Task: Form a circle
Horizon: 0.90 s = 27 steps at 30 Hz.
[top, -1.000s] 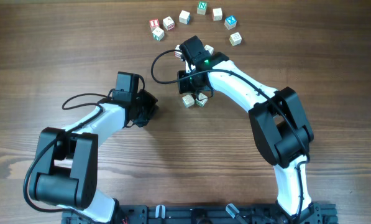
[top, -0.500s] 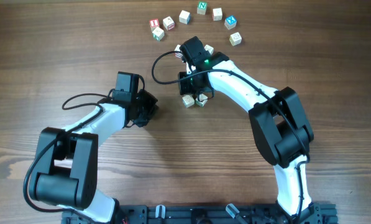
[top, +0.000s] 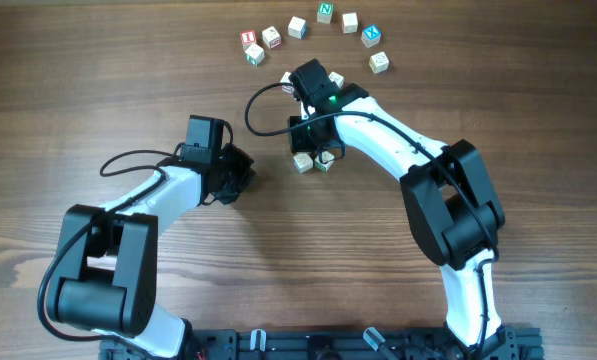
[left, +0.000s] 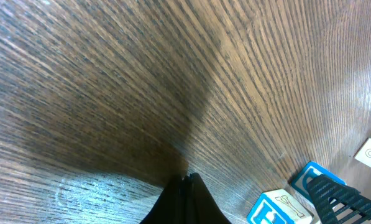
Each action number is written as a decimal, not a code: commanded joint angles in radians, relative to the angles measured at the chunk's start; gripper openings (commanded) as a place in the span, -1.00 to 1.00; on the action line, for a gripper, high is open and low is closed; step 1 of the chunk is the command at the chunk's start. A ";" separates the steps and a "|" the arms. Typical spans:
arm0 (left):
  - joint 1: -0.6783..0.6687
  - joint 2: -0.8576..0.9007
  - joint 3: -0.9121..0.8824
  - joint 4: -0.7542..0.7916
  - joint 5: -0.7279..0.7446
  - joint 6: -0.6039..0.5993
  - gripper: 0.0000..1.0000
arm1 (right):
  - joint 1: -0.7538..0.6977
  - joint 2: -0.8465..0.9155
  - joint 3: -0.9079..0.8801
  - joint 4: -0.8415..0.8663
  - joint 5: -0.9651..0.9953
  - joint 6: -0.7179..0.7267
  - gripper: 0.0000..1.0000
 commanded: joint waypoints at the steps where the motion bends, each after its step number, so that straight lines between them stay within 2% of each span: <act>1: 0.011 0.045 -0.048 -0.042 -0.081 -0.017 -0.91 | -0.003 -0.006 0.006 0.002 0.026 -0.009 -0.91; 9: 0.011 0.045 -0.048 -0.042 -0.082 -0.017 -0.91 | -0.005 -0.071 0.080 -0.003 -0.002 -0.020 -0.91; 11: 0.011 0.045 -0.048 -0.043 -0.082 -0.017 -0.92 | -0.010 -0.096 0.081 -0.003 0.028 0.010 -0.91; 16: 0.011 0.045 -0.048 -0.043 -0.085 -0.017 -0.92 | -0.031 -0.121 0.080 -0.087 0.265 0.153 -0.91; 22: 0.011 0.045 -0.048 -0.043 -0.085 -0.017 -0.92 | -0.053 -0.108 0.073 -0.157 0.347 0.149 -0.91; 27: 0.011 0.045 -0.048 -0.043 -0.085 -0.017 -0.92 | -0.053 -0.049 0.073 -0.151 0.335 0.129 -0.91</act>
